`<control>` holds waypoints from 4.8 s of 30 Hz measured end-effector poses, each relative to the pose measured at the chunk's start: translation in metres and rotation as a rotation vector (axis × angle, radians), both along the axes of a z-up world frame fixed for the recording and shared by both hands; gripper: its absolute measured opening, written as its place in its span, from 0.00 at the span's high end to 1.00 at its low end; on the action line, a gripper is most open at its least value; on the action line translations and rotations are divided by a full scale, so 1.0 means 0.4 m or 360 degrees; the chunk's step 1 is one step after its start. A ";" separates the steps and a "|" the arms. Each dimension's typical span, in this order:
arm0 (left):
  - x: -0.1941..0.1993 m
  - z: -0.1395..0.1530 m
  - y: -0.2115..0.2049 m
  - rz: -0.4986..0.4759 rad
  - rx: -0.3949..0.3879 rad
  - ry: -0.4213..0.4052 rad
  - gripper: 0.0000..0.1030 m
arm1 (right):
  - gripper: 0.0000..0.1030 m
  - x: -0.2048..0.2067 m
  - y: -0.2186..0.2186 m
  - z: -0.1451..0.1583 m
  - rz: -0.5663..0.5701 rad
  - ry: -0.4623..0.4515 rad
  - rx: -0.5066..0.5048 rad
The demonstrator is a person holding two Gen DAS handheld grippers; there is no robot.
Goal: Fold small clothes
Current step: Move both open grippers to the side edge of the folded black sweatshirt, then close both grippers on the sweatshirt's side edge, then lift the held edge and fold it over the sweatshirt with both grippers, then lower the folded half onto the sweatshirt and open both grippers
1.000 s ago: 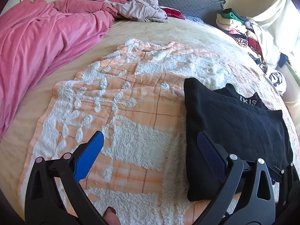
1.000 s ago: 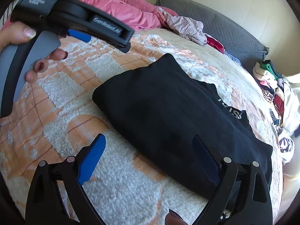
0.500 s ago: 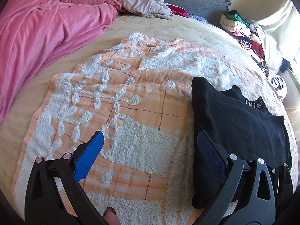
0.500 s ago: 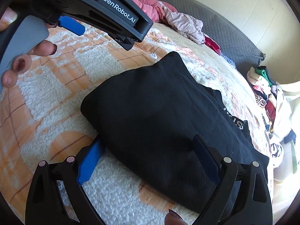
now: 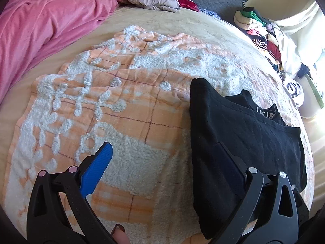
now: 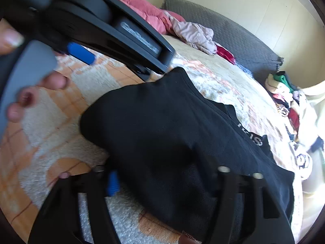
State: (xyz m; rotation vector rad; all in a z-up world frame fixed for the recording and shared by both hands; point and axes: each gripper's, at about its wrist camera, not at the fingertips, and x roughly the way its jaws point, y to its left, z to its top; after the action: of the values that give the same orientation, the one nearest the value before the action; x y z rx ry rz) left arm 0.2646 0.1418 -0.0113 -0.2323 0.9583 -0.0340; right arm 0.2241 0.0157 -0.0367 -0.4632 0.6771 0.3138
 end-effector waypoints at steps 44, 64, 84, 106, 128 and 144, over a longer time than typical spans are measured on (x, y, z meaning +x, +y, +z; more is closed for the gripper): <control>0.044 0.180 -0.385 -0.0458 -0.0134 -0.0099 0.87 | 0.91 -0.182 -0.308 0.176 -0.0286 -0.0298 0.0510; 0.035 0.160 -0.697 -0.0682 -0.0009 -0.0042 0.86 | 0.93 -0.254 -0.533 0.153 -0.0592 -0.0178 0.0750; 0.036 0.073 -0.843 -0.0783 0.0030 0.0090 0.84 | 0.93 -0.278 -0.665 0.076 -0.0845 0.0082 0.1075; 0.067 0.015 -0.955 -0.0825 0.0111 0.0143 0.77 | 0.89 -0.294 -0.764 0.038 -0.1002 0.0235 0.1442; 0.079 0.085 -0.904 -0.0815 -0.0200 0.0050 0.46 | 0.80 -0.254 -0.817 -0.005 -0.1049 0.0364 0.1604; -0.032 0.021 -0.629 -0.0617 0.0022 -0.0054 0.46 | 0.23 -0.108 -0.887 0.055 -0.0795 0.0539 0.1634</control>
State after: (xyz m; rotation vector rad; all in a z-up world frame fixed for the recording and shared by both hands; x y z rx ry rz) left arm 0.2519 -0.1098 -0.0029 -0.0305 0.9578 -0.3855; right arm 0.1807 -0.3389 -0.0148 0.7467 0.8347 0.2265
